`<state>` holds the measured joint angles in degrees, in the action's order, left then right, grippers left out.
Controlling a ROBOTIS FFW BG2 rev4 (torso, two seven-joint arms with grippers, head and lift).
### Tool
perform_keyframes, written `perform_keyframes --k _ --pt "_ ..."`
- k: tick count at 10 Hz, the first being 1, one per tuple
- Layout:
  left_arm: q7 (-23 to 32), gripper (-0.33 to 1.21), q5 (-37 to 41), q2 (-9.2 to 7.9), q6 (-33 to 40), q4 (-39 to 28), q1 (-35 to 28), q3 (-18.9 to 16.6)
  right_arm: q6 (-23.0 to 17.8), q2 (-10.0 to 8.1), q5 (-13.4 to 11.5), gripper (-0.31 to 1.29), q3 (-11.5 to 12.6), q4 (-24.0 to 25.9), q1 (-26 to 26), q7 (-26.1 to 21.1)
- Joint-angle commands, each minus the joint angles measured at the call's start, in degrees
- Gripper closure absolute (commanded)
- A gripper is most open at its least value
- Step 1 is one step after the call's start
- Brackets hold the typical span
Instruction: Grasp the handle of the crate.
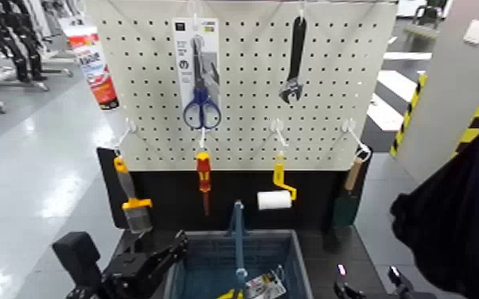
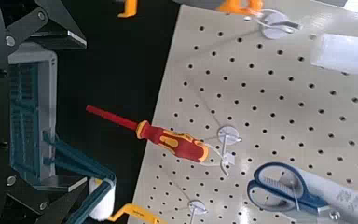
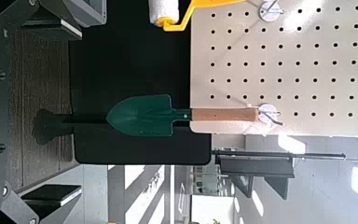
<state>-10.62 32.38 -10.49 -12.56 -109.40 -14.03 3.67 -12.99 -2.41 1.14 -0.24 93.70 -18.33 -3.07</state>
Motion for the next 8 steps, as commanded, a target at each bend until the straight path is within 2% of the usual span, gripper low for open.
perform_keyframes --k 1,3,5,8 --pt "-0.6 0.26 11.2 -0.23 -9.7 -0.5 2.2 -1.7 0.2 -0.14 0.0 0.14 0.0 0.2 0.0 0.0" --pt "-1.9 0.26 17.6 -1.02 -17.4 -0.2 4.9 -2.5 0.2 -0.05 0.0 0.14 -0.1 0.1 0.0 0.0" --pt "-1.9 0.26 21.3 -1.64 -21.7 0.3 6.8 -2.5 0.1 0.04 0.0 0.14 0.0 0.0 0.0 0.0" --pt "-4.3 0.26 34.9 -3.4 -27.3 7.8 12.1 -0.2 -0.8 0.04 0.4 0.14 -0.1 -0.5 0.0 -0.1"
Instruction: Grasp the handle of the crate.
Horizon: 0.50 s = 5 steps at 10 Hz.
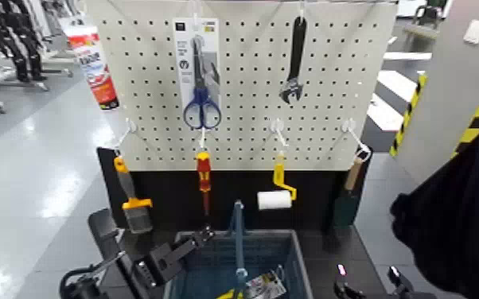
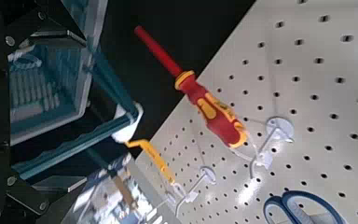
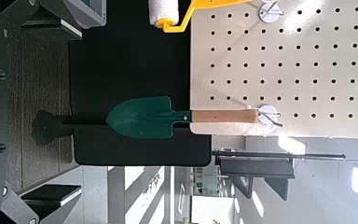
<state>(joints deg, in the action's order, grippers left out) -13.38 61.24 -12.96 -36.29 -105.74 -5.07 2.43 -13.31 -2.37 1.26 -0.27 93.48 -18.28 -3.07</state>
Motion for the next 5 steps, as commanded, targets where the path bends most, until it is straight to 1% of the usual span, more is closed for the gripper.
perform_keyframes --k 1,2,4,5 --pt "-2.4 0.26 9.7 -1.19 -4.8 6.6 4.9 2.1 -0.6 0.0 0.2 0.14 -0.1 -0.4 0.0 0.0" --pt "-3.3 0.26 11.3 -1.37 -6.4 8.6 6.4 2.4 -0.8 0.0 0.4 0.14 -0.1 -0.5 0.0 0.0" --pt "-4.5 0.26 16.6 -1.63 -7.2 13.3 8.9 4.8 -1.2 -0.09 0.6 0.14 -0.1 -0.7 0.1 0.0" --pt "-5.1 0.26 19.4 -1.9 -9.9 15.7 10.7 5.4 -1.3 -0.09 0.7 0.14 -0.2 -0.7 0.1 0.0"
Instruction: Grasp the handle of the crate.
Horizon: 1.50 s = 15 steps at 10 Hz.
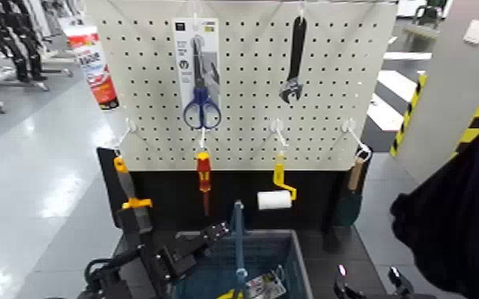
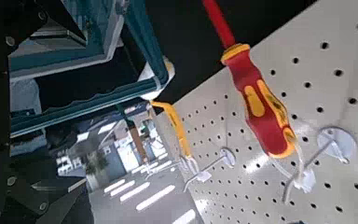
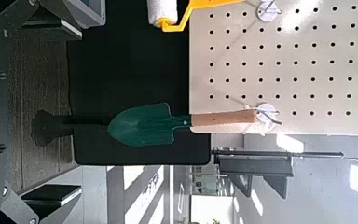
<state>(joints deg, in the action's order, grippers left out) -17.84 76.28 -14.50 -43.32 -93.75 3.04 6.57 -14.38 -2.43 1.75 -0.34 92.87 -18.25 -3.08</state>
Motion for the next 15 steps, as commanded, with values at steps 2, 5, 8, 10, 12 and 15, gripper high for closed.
perform_keyframes --k 2,5,8,10,12,15 --pt "-0.7 0.26 8.7 -1.41 -6.8 7.0 5.0 1.7 -0.4 -0.03 0.3 0.14 -0.1 -0.1 0.1 -0.1" --pt "-0.5 0.27 13.2 -2.9 -8.3 11.3 8.3 4.5 -0.5 -0.03 0.4 0.14 -0.3 -0.2 0.3 -0.1" --pt "-1.3 0.43 15.6 -3.87 -8.3 15.2 11.5 7.5 -0.7 -0.12 0.5 0.14 -0.4 -0.4 0.4 0.0" --pt "-1.4 0.73 17.1 -3.78 -8.3 16.2 11.5 7.9 -0.9 -0.03 0.5 0.14 -0.4 -0.5 0.4 -0.1" --pt "-1.9 1.01 17.9 -3.78 -8.3 17.2 11.7 8.6 -1.0 -0.03 0.6 0.14 -0.4 -0.5 0.5 -0.1" --pt "-2.2 1.18 18.0 -3.43 -7.8 17.1 11.5 8.9 -1.1 -0.03 0.8 0.14 -0.4 -0.6 0.5 0.0"
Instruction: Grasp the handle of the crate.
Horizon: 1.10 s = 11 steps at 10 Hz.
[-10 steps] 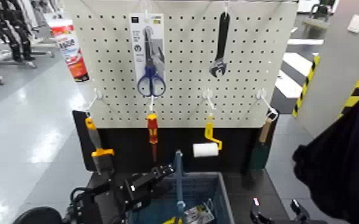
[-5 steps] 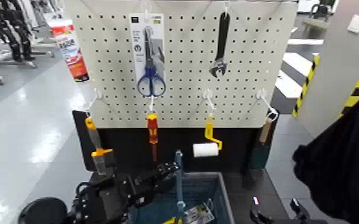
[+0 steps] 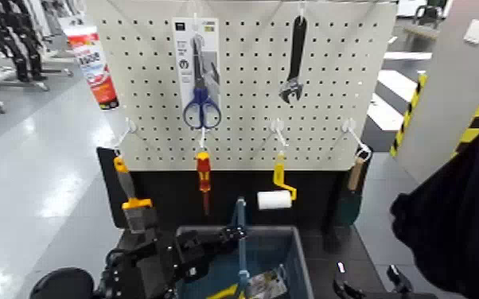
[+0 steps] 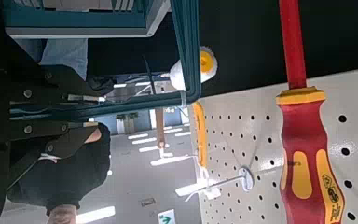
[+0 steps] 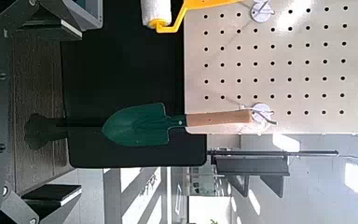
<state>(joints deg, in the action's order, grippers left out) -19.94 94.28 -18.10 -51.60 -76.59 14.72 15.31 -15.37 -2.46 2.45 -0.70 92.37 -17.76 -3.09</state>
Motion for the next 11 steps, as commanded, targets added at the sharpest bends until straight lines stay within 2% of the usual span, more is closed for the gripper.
perform_keyframes --k 1,7,11 --pt "-0.1 1.18 0.0 0.25 0.5 -0.3 -0.4 0.2 -0.1 0.0 0.1 0.14 0.1 -0.1 0.0 0.0" --pt "0.5 1.18 2.8 2.19 4.7 -3.1 -4.0 -0.3 0.1 -0.18 0.1 0.14 -0.1 -0.2 0.0 0.0" --pt "1.4 1.18 3.8 5.09 6.0 -6.3 -8.4 -3.9 0.4 -0.18 -0.1 0.14 -0.1 0.0 0.0 0.0"
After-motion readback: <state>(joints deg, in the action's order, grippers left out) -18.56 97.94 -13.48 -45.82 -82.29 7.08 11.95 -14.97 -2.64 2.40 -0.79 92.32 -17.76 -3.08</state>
